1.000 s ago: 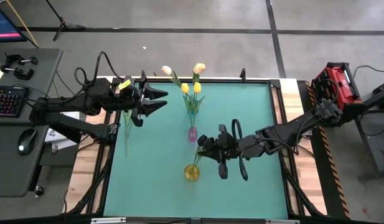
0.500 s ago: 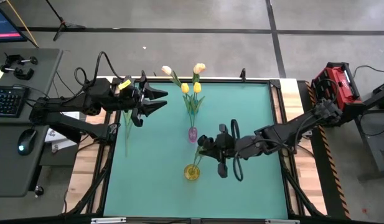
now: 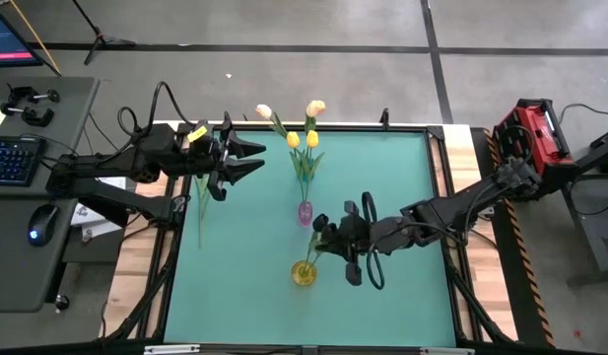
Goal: Sort flowers into vase by color
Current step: Put the bottom black flower into the yellow vase, then put the black flower into the yellow vase, then put the yellow flower into the purple vase
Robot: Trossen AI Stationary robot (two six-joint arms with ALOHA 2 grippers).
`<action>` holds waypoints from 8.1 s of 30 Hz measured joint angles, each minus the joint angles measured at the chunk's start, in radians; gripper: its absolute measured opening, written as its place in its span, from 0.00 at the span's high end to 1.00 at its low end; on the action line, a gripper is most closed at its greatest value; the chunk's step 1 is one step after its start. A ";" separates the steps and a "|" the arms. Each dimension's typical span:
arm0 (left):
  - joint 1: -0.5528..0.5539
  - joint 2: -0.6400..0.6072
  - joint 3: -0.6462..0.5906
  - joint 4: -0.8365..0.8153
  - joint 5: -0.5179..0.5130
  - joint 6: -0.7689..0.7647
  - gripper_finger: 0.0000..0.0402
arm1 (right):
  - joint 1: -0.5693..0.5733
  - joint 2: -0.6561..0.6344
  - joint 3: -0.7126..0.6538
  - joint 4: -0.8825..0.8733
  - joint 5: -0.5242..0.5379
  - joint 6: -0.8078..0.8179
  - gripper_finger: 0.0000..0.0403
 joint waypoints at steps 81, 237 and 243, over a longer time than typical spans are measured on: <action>0.933 0.688 -0.198 -0.819 -0.117 -0.191 0.82 | -0.187 -0.237 0.000 -0.351 0.140 0.405 0.13; 0.722 0.418 -0.168 -1.160 -0.253 -0.306 0.47 | -0.190 -0.237 0.000 -0.368 0.105 0.290 0.13; 0.795 0.375 -0.311 -1.078 -0.170 -0.387 0.47 | -0.190 -0.237 0.000 -0.368 0.105 0.289 0.13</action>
